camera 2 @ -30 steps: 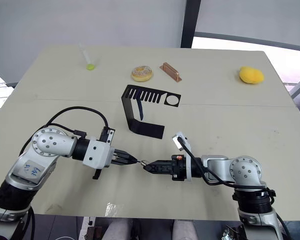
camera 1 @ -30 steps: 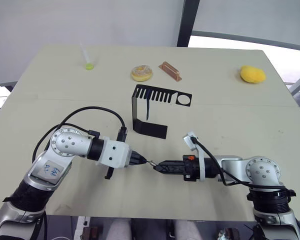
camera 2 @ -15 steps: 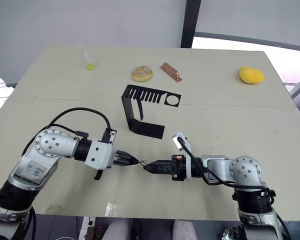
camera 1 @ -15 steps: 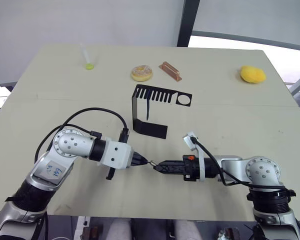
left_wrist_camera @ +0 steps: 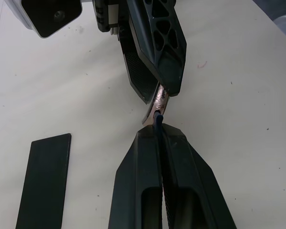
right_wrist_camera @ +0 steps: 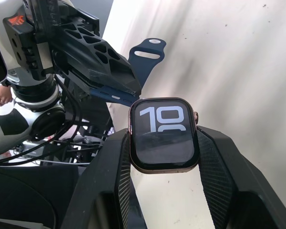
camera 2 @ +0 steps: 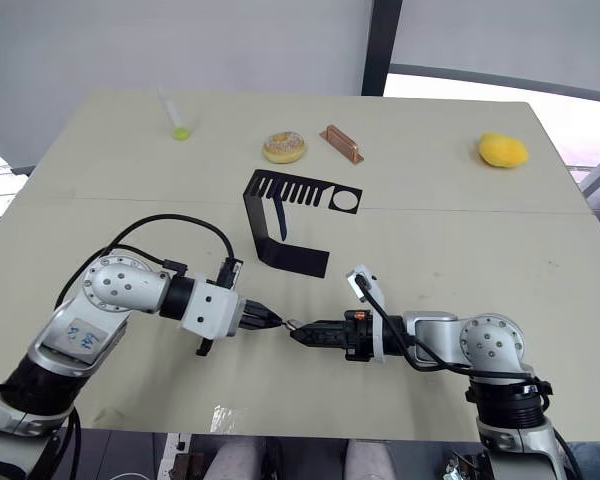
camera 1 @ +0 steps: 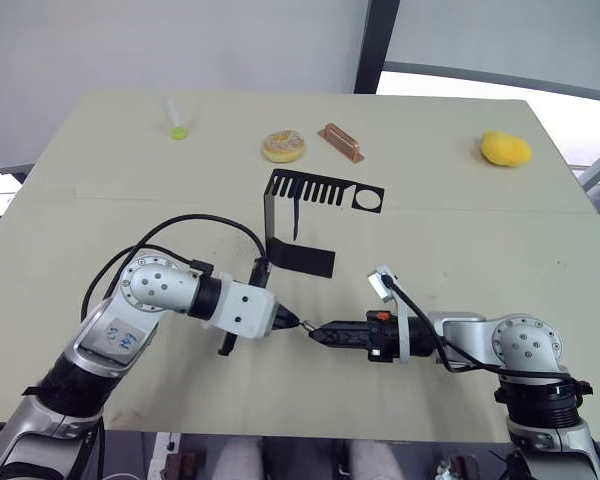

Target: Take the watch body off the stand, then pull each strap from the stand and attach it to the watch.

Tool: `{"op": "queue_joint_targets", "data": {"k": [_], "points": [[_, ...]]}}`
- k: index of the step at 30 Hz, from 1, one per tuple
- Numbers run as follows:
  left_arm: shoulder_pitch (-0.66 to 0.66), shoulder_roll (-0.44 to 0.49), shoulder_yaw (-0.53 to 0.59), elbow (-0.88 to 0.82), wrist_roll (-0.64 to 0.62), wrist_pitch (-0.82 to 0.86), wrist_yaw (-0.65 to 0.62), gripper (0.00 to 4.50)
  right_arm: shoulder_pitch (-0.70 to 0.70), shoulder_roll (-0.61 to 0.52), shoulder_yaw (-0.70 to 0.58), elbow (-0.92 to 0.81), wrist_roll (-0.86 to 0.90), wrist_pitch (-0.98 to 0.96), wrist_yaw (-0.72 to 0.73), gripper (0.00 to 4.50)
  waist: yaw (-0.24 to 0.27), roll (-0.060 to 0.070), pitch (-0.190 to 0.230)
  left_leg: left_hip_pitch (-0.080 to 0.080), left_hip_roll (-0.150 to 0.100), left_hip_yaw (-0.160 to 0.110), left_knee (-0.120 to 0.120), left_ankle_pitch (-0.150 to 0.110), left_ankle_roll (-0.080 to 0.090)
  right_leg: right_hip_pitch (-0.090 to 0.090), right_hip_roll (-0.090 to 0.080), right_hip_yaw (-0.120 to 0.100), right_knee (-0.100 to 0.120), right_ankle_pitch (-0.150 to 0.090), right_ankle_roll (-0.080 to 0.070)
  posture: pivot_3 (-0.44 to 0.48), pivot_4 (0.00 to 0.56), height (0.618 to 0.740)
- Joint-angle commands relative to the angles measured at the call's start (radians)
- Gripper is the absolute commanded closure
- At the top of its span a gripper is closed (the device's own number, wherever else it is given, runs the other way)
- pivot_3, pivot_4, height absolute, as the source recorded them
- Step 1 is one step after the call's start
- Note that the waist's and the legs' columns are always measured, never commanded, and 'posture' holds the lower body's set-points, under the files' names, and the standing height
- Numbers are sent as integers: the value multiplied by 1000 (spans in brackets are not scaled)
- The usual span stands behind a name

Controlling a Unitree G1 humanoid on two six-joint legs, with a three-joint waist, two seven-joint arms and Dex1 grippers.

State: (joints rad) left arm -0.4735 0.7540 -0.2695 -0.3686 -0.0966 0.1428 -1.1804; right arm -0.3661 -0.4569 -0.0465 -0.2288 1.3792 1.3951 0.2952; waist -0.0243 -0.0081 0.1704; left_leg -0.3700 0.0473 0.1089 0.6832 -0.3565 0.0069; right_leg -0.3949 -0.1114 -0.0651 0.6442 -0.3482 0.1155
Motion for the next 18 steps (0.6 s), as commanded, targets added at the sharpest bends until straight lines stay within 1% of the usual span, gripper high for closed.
{"op": "queue_joint_targets", "data": {"k": [1,14,18], "points": [[-24,-7,-26,-54,19,25,10,4500,-10,14,9,-35,38,0,-5,2991,0,0,0,0,0,0,0,0,0,0,0,0,0,0,0,0,150,740],[-33,-19,-63,-81,68,87,16,4500,-23,22,11,-53,82,2,-40,2991,0,0,0,0,0,0,0,0,0,0,0,0,0,0,0,0,150,740],[-41,-40,-85,-77,95,90,30,4500,-26,20,14,-57,99,3,-47,2991,1,0,0,0,0,0,0,0,0,0,0,0,0,0,0,0,150,740]]}}
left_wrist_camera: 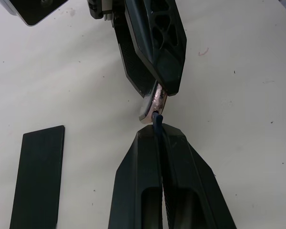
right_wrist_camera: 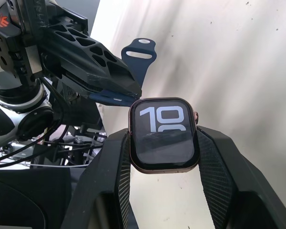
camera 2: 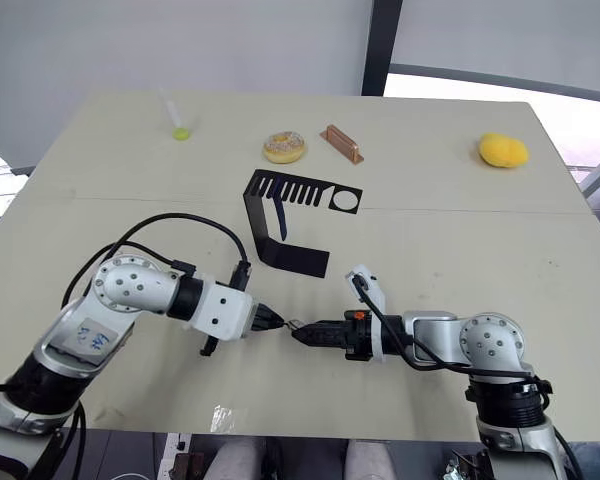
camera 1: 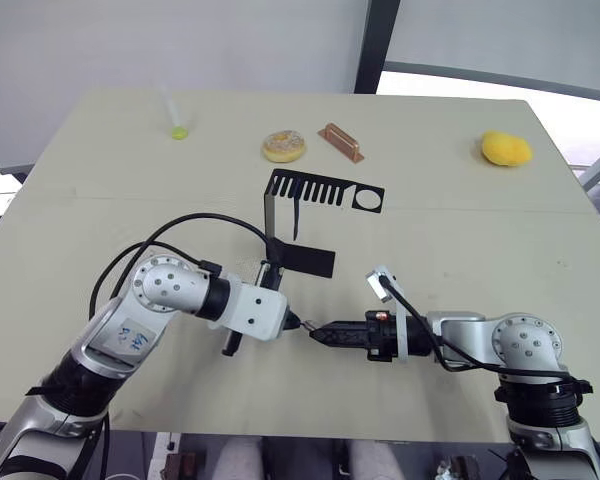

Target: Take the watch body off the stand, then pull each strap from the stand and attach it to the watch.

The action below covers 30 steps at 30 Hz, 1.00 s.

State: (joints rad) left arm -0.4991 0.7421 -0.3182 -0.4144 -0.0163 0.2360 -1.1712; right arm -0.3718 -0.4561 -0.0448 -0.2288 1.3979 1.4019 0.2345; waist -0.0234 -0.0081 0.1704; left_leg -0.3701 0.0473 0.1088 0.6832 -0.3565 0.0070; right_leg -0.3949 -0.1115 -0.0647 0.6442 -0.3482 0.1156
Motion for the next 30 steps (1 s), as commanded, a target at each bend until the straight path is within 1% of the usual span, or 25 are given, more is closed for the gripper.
{"op": "queue_joint_targets", "data": {"k": [1,12,30], "points": [[-20,-35,-41,-30,22,-4,26,4500,-22,18,11,-56,85,-4,11,2991,0,0,0,0,0,0,0,0,0,0,0,0,0,0,0,0,150,740],[-48,-72,-55,-15,66,3,30,4500,-25,11,16,-63,125,-8,-6,2991,1,0,0,0,0,0,0,0,0,0,0,0,0,0,0,0,150,740],[-77,-96,-64,5,99,15,27,4500,-28,0,35,-81,152,-27,5,2991,2,0,0,0,0,0,0,0,0,0,0,0,0,0,0,0,150,740]]}}
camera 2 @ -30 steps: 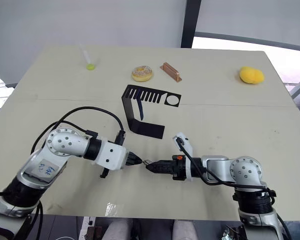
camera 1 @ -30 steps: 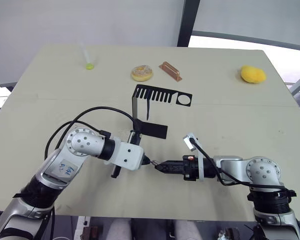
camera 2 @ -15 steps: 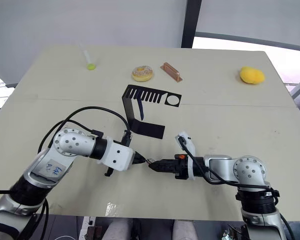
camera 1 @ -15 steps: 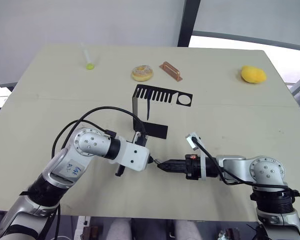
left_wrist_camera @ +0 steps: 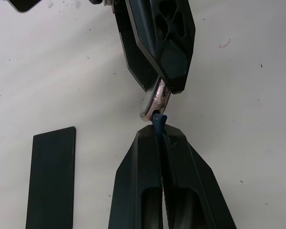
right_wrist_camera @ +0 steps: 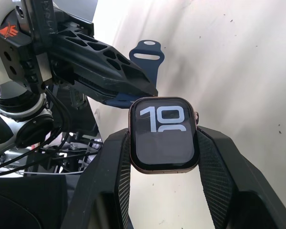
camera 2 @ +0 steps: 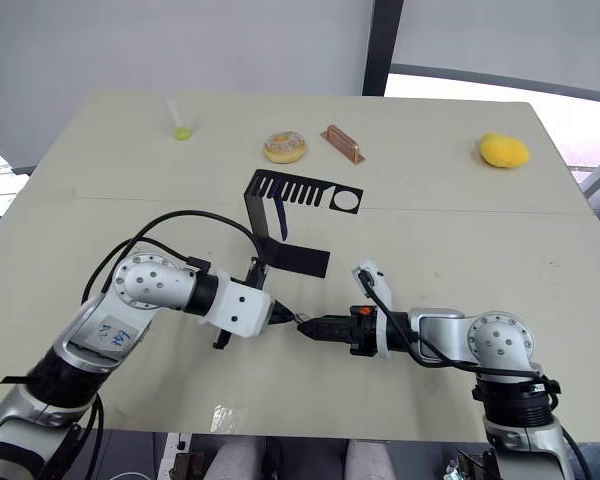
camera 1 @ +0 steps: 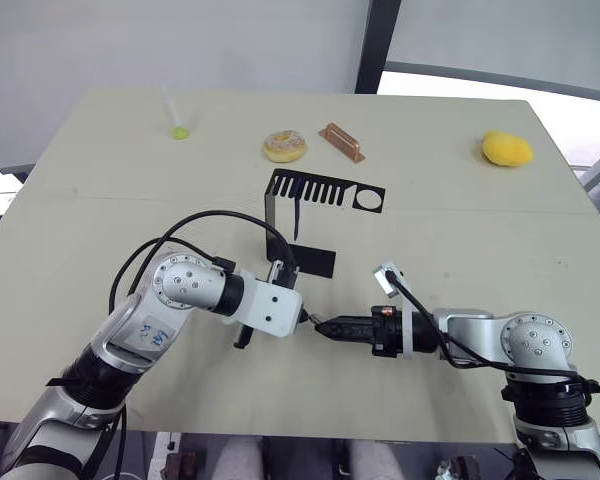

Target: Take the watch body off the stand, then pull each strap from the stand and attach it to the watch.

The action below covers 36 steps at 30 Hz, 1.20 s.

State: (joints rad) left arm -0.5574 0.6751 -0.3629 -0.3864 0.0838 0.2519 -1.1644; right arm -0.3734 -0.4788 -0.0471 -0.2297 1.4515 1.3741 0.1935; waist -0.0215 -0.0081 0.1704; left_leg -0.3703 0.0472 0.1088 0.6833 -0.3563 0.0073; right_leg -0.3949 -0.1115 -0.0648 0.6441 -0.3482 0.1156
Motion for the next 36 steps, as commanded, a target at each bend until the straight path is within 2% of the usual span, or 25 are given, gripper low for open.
{"op": "queue_joint_targets", "data": {"k": [1,25,36], "points": [[-23,-32,-23,-21,1,1,21,4500,-27,22,38,-80,99,1,46,2991,0,0,0,0,0,0,0,0,0,0,0,0,0,0,0,0,150,740],[-42,-96,-60,-35,54,50,36,4500,-33,17,63,-75,76,9,31,2991,3,0,0,0,0,0,0,0,0,0,0,0,0,0,0,0,150,740],[-37,-93,-44,-69,46,64,26,4500,-32,10,65,-75,63,11,31,2991,20,0,0,0,0,0,1,0,0,0,0,0,0,0,0,0,150,740]]}}
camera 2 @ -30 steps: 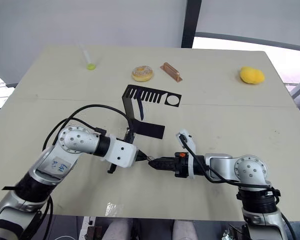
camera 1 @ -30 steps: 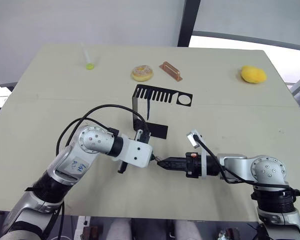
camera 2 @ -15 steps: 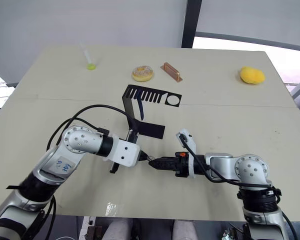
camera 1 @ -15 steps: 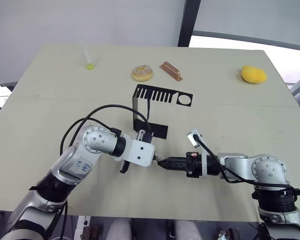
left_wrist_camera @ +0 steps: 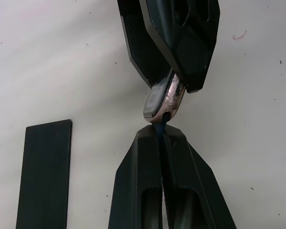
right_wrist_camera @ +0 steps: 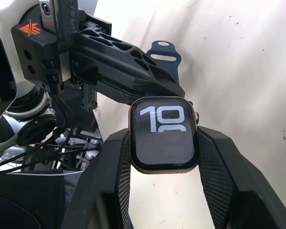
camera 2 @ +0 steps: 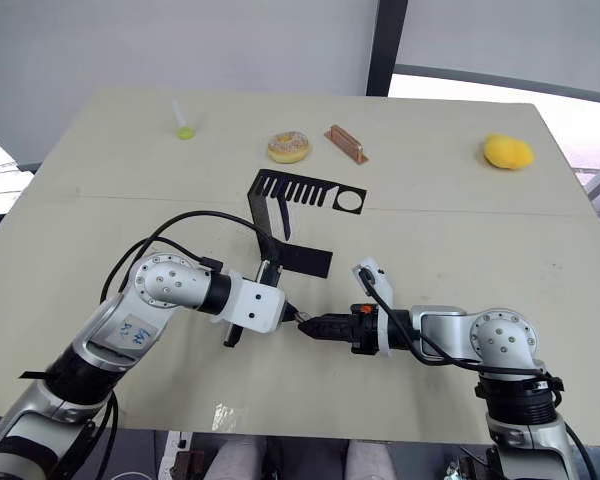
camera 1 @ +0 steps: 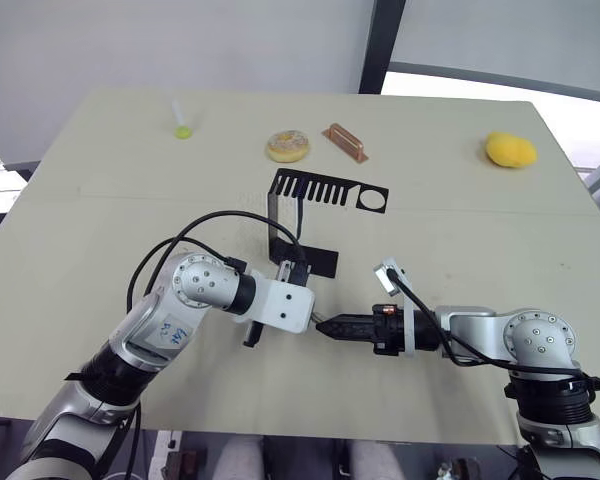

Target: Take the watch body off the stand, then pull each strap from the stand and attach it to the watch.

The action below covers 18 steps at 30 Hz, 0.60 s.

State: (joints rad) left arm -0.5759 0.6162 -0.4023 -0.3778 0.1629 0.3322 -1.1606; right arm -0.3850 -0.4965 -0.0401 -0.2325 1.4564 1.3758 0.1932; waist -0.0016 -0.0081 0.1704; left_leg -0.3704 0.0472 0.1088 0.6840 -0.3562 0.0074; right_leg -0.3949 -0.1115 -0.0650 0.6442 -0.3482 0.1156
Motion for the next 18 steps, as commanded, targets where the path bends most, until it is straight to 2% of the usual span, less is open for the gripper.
{"op": "queue_joint_targets", "data": {"k": [1,4,5,7,9,11,14,16,18], "points": [[-15,-25,3,-82,-36,-15,19,4500,-21,26,56,-73,54,9,34,2991,0,0,0,0,0,0,0,0,0,0,0,0,0,0,0,0,150,740],[-5,-7,21,-94,-52,-9,9,4500,-21,24,53,-75,43,2,41,2991,0,0,0,0,0,0,0,0,0,0,0,0,0,0,0,0,150,740],[5,-2,34,-108,-67,13,6,4186,-20,25,50,-82,32,-9,45,2991,0,0,0,0,0,0,0,0,0,0,0,0,0,0,0,0,150,740],[35,28,79,-135,-110,44,-11,3446,-23,6,62,-122,-37,-44,96,2991,-1,0,0,0,0,0,0,0,0,0,0,0,0,0,0,0,150,740],[66,90,126,-143,-136,35,-37,2479,-17,-18,75,-157,-84,-67,146,2991,-4,0,0,-1,1,0,0,0,0,0,0,1,0,0,0,0,150,740],[108,176,187,-124,-157,15,-63,1414,-7,-32,76,-183,-117,-99,188,2991,-4,0,0,0,1,-1,0,0,0,0,1,1,0,0,0,0,150,740],[197,304,304,-59,-217,-47,-113,8,10,-105,119,-268,-266,-212,327,2991,-2,1,0,0,1,-1,0,0,-1,0,0,1,0,0,0,0,150,740],[254,349,392,4,-267,-107,-129,0,30,-173,187,-335,-470,-411,460,2991,-2,1,0,0,0,-2,0,0,0,0,-1,0,-1,0,0,0,150,740],[296,339,466,38,-345,-143,-132,0,57,-236,265,-369,-686,-642,585,2991,3,1,0,-1,0,-2,0,0,0,0,-1,-2,-2,0,0,0,150,740]]}}
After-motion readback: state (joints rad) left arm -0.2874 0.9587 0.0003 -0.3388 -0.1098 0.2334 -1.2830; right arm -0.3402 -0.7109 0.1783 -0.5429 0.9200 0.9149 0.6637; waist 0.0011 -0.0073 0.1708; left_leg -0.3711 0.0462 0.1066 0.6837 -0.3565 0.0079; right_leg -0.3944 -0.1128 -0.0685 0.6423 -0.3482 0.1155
